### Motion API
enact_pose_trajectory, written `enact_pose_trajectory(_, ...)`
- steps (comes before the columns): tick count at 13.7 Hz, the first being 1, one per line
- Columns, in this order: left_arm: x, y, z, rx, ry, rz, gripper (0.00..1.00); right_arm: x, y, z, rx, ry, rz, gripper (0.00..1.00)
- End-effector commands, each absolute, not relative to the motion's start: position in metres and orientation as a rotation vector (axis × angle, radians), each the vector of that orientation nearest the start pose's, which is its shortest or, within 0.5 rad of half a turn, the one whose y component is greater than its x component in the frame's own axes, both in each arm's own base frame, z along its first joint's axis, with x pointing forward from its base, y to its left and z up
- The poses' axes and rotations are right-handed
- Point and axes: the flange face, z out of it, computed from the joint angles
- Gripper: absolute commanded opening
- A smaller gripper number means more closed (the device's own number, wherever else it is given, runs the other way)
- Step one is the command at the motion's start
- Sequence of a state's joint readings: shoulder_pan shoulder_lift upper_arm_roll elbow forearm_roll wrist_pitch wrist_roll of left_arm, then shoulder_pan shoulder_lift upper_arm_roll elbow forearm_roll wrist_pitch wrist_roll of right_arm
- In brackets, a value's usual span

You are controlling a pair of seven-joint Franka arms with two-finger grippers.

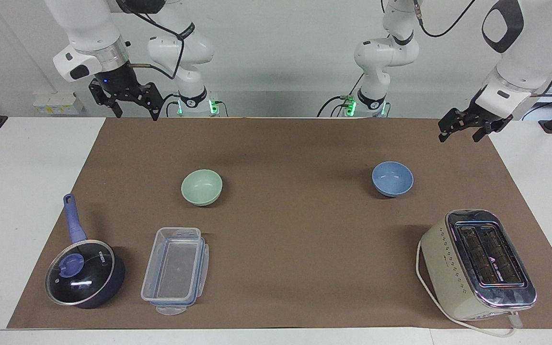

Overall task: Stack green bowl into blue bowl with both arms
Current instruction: 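Move the left gripper toward the blue bowl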

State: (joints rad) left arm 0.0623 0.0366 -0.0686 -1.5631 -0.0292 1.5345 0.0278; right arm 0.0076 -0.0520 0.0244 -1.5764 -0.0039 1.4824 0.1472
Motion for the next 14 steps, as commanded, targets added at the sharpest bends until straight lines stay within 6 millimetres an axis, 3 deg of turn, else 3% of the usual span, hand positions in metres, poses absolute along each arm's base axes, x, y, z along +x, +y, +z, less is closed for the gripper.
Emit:
enact_pose_trajectory(1,0.551,-0.007,0.607,-3.172,0.042,0.124,1.00,0.525,0.016,0.643,-3.118,0.224,0.041,1.00)
enact_pose_trajectory(4,0.551,0.000,0.608,-3.173,0.016,0.124,1.00,0.525,0.016,0.643,-3.118,0.224,0.041,1.00)
enact_pose_trajectory(14,0.550,-0.012,0.602,-3.181,0.039,0.122,1.00,0.525,0.015,0.642,-3.118,0.226,0.043,1.00)
